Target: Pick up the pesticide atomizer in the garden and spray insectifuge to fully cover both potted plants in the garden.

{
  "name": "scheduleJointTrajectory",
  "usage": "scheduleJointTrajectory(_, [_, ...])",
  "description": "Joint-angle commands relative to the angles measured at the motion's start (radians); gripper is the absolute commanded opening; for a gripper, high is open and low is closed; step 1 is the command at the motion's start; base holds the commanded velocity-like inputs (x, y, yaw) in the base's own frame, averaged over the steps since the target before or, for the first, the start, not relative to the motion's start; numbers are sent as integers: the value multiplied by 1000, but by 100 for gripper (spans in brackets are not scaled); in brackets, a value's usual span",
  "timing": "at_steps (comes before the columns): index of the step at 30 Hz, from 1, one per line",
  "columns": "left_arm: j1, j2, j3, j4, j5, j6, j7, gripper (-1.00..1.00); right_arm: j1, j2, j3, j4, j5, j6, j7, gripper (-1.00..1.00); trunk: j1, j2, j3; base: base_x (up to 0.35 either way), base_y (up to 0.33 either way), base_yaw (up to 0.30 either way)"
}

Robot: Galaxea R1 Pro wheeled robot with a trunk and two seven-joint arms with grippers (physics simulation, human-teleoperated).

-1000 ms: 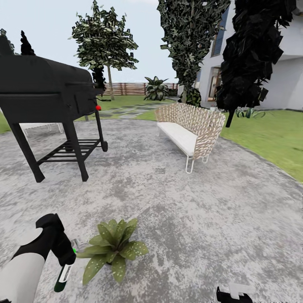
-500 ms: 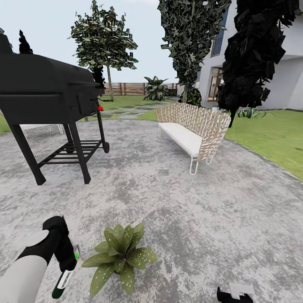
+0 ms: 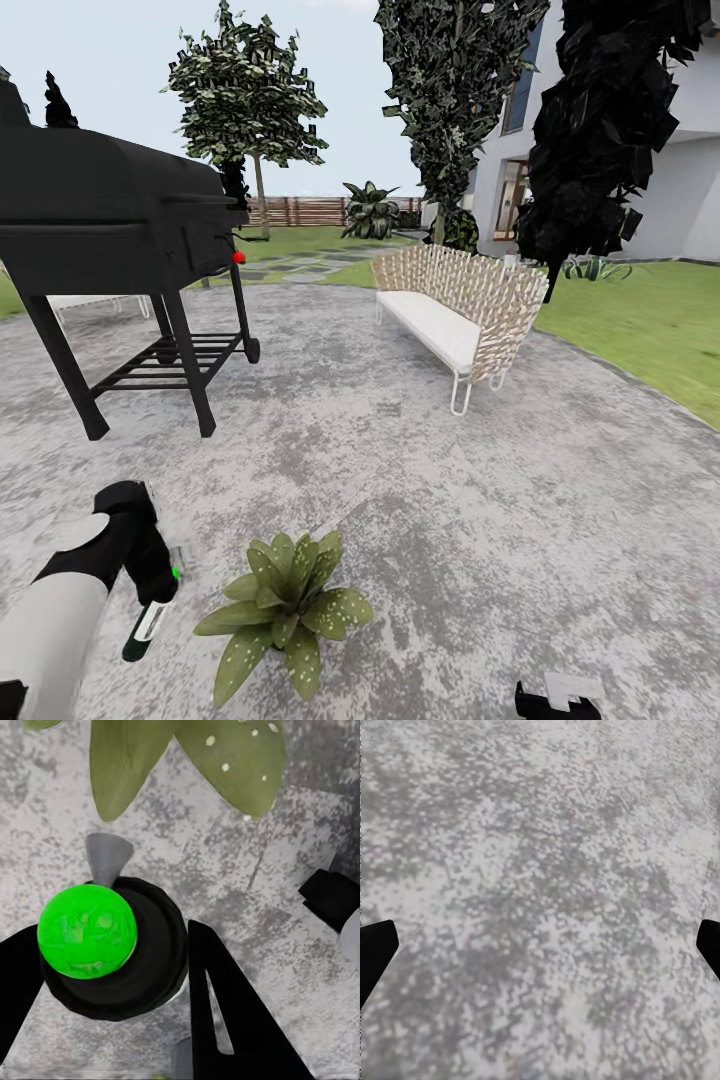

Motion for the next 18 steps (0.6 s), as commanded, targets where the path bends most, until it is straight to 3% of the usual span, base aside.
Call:
scheduleJointTrajectory(1, [1, 17, 2, 0, -5, -8, -6, -100, -1, 0, -8, 1, 10, -3, -3, 100, 0, 0, -1, 0, 0, 0])
scheduleJointTrajectory(3, [6, 67, 8, 10, -5, -59, -6, -100, -1, 1, -8, 1, 10, -3, -3, 100, 0, 0, -1, 0, 0, 0])
scheduleJointTrajectory(5, [45, 82, 10, 14, -1, -76, -6, -100, -1, 1, -8, 1, 10, -3, -3, 100, 0, 0, -1, 0, 0, 0])
scheduleJointTrajectory(8, [105, 77, 9, 15, 6, -80, -6, -100, -1, 1, -8, 1, 10, -3, -3, 100, 0, 0, -1, 0, 0, 0])
scheduleJointTrajectory(10, [149, 67, 9, 16, 12, -80, 41, -100, -1, 1, -8, 1, 10, -3, -3, 100, 0, 0, -1, 0, 0, 0])
scheduleJointTrajectory(13, [159, 61, 16, 13, 13, -76, 56, -100, -1, 1, -8, 1, 10, -3, -3, 100, 0, 0, -1, 0, 0, 0])
scheduleJointTrajectory(18, [129, 58, 20, 0, 14, -67, 57, -100, -1, -1, -8, 1, 10, -3, -3, 100, 0, 0, -1, 0, 0, 0])
